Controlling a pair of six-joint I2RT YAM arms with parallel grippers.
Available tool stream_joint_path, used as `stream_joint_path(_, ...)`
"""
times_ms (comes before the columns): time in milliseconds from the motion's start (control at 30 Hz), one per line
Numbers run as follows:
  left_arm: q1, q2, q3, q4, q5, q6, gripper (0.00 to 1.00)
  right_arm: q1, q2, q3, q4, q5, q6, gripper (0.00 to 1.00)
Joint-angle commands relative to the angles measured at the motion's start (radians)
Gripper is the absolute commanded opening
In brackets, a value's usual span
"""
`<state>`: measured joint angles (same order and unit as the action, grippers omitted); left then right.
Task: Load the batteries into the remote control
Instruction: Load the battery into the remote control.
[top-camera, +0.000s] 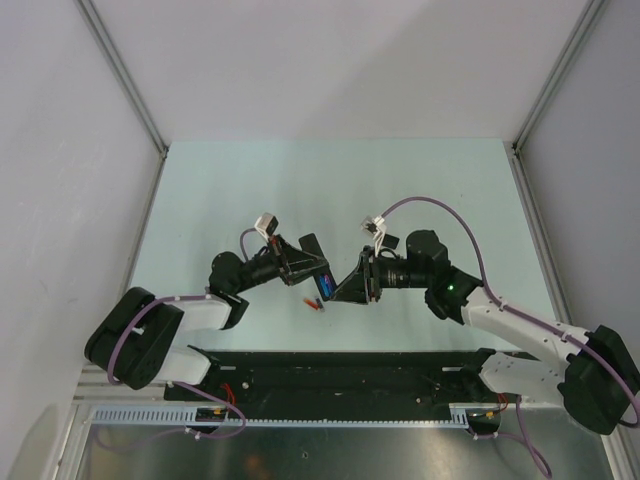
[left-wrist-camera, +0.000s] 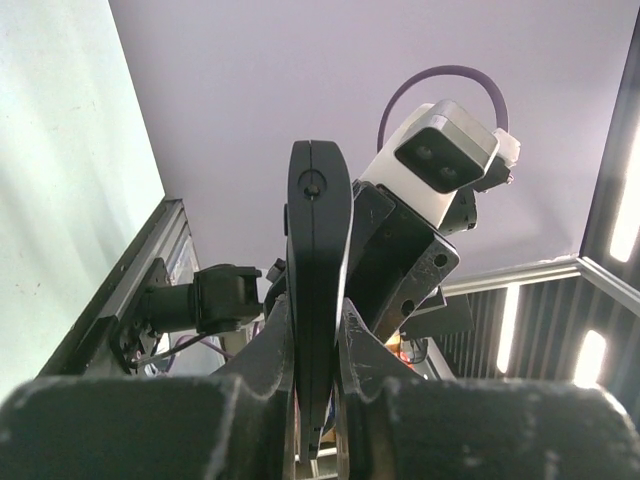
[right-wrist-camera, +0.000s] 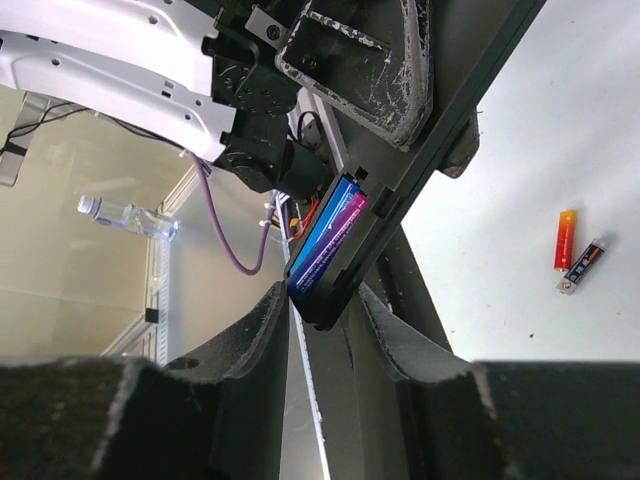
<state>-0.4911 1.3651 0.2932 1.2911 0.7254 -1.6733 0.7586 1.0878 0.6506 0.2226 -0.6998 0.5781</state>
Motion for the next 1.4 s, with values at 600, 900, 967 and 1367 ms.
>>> stream_joint_path(600,-0.041,-0.041,-0.008,0.382,0.063,0.026,0.00,-0.054,0.130,0.000,0.201,-0.032,0.239,0.08)
stream_joint_path(900,-0.056,-0.038,-0.023,0.382,0.059,0.049,0.00,-0.064,0.179,0.000,0.250,-0.044,0.382,0.03)
stream_joint_path(967,-0.056,-0.040,-0.026,0.381,0.055,0.052,0.00,-0.065,0.187,0.000,0.248,-0.044,0.396,0.00)
stream_joint_path(1367,-0.056,-0.015,-0.026,0.381,0.054,0.063,0.00,-0.070,0.116,0.026,0.152,-0.049,0.335,0.66)
